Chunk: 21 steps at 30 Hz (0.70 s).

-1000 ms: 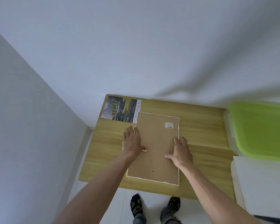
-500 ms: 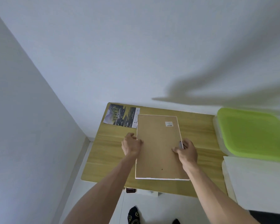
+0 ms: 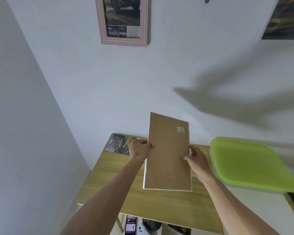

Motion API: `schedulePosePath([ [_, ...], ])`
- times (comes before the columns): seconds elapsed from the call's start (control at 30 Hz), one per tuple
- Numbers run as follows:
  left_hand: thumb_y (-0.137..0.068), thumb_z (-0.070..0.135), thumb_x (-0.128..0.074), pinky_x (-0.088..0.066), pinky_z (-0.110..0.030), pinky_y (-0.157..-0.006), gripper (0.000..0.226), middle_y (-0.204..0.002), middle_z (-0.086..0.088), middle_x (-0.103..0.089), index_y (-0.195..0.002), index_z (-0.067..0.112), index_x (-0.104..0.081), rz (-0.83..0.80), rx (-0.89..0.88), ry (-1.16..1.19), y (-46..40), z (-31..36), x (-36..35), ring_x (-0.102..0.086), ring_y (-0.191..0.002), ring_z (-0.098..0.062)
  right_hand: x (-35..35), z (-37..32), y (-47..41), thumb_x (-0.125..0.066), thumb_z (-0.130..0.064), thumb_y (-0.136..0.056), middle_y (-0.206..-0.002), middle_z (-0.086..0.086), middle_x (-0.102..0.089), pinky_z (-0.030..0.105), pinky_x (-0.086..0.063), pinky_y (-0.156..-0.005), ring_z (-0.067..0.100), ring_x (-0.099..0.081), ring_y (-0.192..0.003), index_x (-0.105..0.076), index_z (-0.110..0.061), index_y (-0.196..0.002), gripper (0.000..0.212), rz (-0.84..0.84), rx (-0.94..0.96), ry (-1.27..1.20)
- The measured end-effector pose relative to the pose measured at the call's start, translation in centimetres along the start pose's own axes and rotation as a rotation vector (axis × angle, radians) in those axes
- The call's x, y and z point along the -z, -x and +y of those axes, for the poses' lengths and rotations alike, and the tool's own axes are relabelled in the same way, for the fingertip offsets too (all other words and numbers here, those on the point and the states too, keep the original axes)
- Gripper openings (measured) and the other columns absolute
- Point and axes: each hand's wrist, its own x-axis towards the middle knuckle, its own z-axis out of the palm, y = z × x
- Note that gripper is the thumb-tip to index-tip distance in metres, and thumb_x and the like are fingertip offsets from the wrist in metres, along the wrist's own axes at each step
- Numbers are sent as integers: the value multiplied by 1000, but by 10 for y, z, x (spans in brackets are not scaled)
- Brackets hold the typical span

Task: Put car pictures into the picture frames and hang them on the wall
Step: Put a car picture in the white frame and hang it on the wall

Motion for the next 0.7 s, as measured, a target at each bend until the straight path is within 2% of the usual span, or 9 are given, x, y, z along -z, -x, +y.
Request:
schedulePosePath([
  [0.07, -72, 18, -79, -38, -20, -51, 20, -46, 7, -48, -59, 6, -70, 41, -87, -75, 20, 19, -11, -40, -45, -11, 8, -26, 2, -71, -22, -85, -126, -5, -57, 24, -46, -82, 8, -58, -102, -52, -21, -139, 57, -18, 50, 28],
  [0.13, -73, 11, -71, -22, -20, -41, 30, -45, 4, -33, -51, 0, -53, 96, -209, -132, 41, 36, -24, -24, -45, -12, 13, -56, 6, -70, -39, -84, -139, -1, -54, 33, -45, -99, 15, -54, -121, -50, -22, -142, 64, -55, 128, 67],
  [0.17, -72, 8, -66, -16, -21, -41, 33, -46, 3, -26, -49, 3, -43, 121, -270, -150, 52, 45, -30, -19, -47, -12, 16, -71, 9, -68, -45, -84, -142, 0, -52, 35, -44, -101, 17, -52, -126, -49, -22, -143, 66, -65, 171, 92],
  [0.27, -72, 3, -54, -15, -29, -47, 36, -47, 3, -22, -49, 15, -29, 152, -412, -253, 82, 64, -49, -17, -52, -17, 23, -116, 19, -68, -54, -82, -128, -4, -60, 29, -46, -86, 15, -59, -113, -56, -21, -130, 59, -54, 247, 61],
  [0.37, -81, 3, -50, -17, -31, -48, 28, -51, -2, -33, -58, 11, -35, 163, -484, -372, 106, 71, -67, -25, -55, -23, 33, -143, 26, -76, -47, -77, -97, 2, -68, 27, -49, -68, 17, -67, -89, -61, -13, -103, 45, 20, 303, 32],
  [0.5, -91, 11, -51, -23, -33, -51, 22, -64, -5, -43, -71, 9, -40, 127, -571, -482, 126, 79, -87, -38, -62, -29, 57, -154, 27, -70, -18, -78, -99, 7, -66, 42, -58, -80, 26, -67, -87, -55, -7, -111, 38, 101, 248, 41],
  [0.6, -94, 37, -57, -37, -33, -61, 27, -75, -4, -55, -91, 10, -57, 31, -630, -577, 135, 97, -94, -51, -72, -29, 81, -160, 25, -58, -4, -77, -92, 15, -69, 50, -61, -76, 34, -70, -86, -64, -2, -97, 21, 132, 266, 4],
  [0.63, -92, 49, -57, -44, -33, -67, 36, -83, -2, -64, -105, 17, -65, 24, -662, -610, 137, 104, -94, -59, -80, -28, 90, -162, 22, -54, -3, -76, -91, 15, -71, 50, -61, -74, 35, -70, -86, -67, -3, -94, 22, 141, 285, -1],
  [0.7, -87, 69, -49, -49, -33, -78, 55, -102, 4, -71, -123, 30, -63, 89, -725, -640, 137, 120, -88, -66, -94, -23, 107, -170, 17, -54, -4, -73, -86, 9, -74, 49, -61, -75, 32, -71, -84, -72, -15, -90, 28, 130, 336, -28],
])
